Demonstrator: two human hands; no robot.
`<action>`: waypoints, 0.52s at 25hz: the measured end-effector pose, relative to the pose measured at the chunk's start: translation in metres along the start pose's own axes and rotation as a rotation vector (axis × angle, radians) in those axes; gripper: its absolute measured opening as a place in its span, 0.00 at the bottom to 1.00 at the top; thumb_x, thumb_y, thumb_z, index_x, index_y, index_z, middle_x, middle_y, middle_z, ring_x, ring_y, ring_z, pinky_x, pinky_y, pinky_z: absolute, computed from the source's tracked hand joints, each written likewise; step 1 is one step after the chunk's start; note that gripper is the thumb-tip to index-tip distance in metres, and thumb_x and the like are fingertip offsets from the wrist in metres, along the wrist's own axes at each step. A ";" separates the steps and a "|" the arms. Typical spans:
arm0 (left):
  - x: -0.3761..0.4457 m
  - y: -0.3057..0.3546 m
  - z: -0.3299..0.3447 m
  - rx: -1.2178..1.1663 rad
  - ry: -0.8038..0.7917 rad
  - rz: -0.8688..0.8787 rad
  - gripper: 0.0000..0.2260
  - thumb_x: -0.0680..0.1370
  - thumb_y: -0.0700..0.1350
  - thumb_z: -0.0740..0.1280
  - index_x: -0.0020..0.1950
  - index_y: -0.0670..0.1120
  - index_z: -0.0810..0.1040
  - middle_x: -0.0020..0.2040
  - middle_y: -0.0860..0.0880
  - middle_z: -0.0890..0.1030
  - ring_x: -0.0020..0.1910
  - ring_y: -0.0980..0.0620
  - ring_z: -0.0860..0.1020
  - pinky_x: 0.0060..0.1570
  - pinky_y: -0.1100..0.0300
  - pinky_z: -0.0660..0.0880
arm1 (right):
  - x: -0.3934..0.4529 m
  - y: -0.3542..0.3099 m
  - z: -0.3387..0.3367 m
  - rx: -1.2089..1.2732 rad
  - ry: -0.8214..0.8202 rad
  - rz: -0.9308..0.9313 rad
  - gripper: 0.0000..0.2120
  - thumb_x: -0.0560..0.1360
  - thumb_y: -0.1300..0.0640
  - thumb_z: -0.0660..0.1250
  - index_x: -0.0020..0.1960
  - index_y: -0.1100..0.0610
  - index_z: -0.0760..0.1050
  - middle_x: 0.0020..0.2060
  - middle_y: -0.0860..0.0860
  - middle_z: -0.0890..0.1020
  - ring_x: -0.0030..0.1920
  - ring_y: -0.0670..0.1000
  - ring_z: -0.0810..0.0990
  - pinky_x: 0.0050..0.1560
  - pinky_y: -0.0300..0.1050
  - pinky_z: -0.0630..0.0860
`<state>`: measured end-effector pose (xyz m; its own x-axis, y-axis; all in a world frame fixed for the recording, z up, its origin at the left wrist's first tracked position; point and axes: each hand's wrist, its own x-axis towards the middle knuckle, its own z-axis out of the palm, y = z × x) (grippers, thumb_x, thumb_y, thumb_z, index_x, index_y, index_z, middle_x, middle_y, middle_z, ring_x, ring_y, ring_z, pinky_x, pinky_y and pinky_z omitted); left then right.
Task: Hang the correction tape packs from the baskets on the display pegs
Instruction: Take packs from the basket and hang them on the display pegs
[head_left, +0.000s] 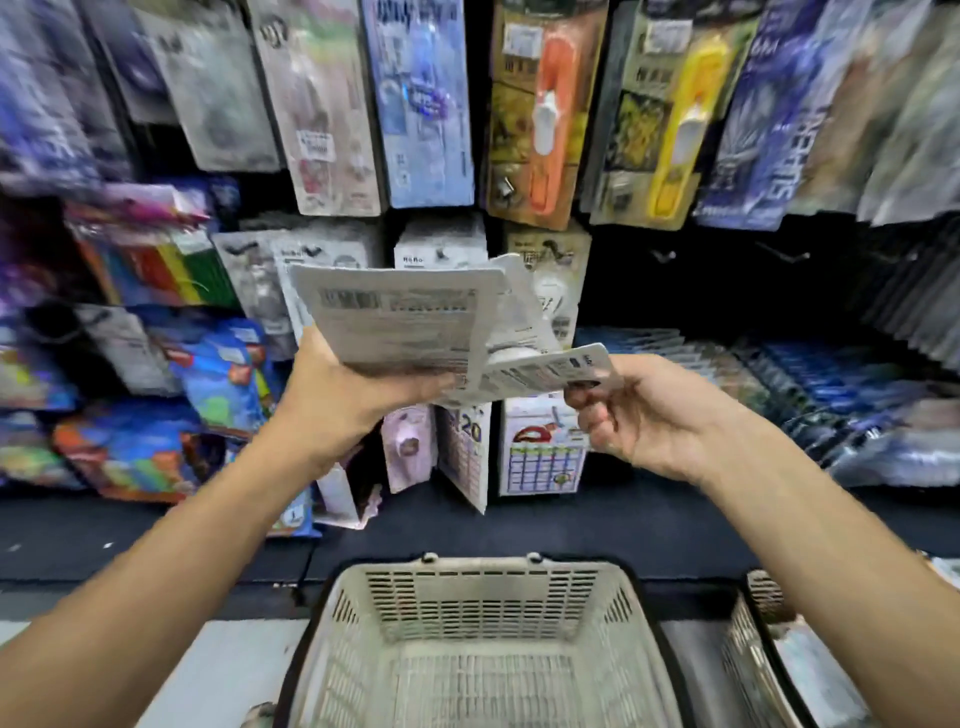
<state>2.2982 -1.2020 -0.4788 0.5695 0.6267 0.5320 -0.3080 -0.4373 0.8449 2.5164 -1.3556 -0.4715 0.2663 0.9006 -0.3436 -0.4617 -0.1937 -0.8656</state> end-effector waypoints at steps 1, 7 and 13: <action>-0.004 -0.002 -0.001 -0.037 0.021 -0.012 0.19 0.60 0.38 0.80 0.41 0.60 0.87 0.35 0.62 0.85 0.33 0.67 0.82 0.32 0.72 0.77 | -0.002 -0.001 0.004 -0.001 0.007 -0.005 0.05 0.65 0.62 0.68 0.40 0.61 0.80 0.28 0.51 0.75 0.22 0.45 0.71 0.20 0.37 0.73; -0.003 -0.015 -0.009 -0.236 0.156 -0.129 0.27 0.61 0.43 0.82 0.58 0.44 0.80 0.48 0.50 0.88 0.48 0.52 0.86 0.42 0.60 0.82 | -0.006 -0.009 0.017 0.054 -0.121 -0.233 0.23 0.68 0.38 0.74 0.50 0.56 0.77 0.37 0.54 0.79 0.36 0.51 0.78 0.38 0.46 0.79; -0.007 -0.016 0.006 -0.571 0.085 -0.365 0.29 0.69 0.36 0.73 0.70 0.42 0.76 0.64 0.41 0.83 0.62 0.42 0.82 0.54 0.46 0.82 | -0.007 -0.005 0.044 -0.564 0.101 -0.708 0.23 0.65 0.50 0.81 0.58 0.54 0.81 0.53 0.51 0.87 0.52 0.46 0.86 0.55 0.46 0.83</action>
<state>2.3038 -1.2037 -0.4964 0.6583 0.7284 0.1901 -0.4747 0.2056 0.8558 2.4797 -1.3438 -0.4493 0.4151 0.8481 0.3293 0.3132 0.2066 -0.9270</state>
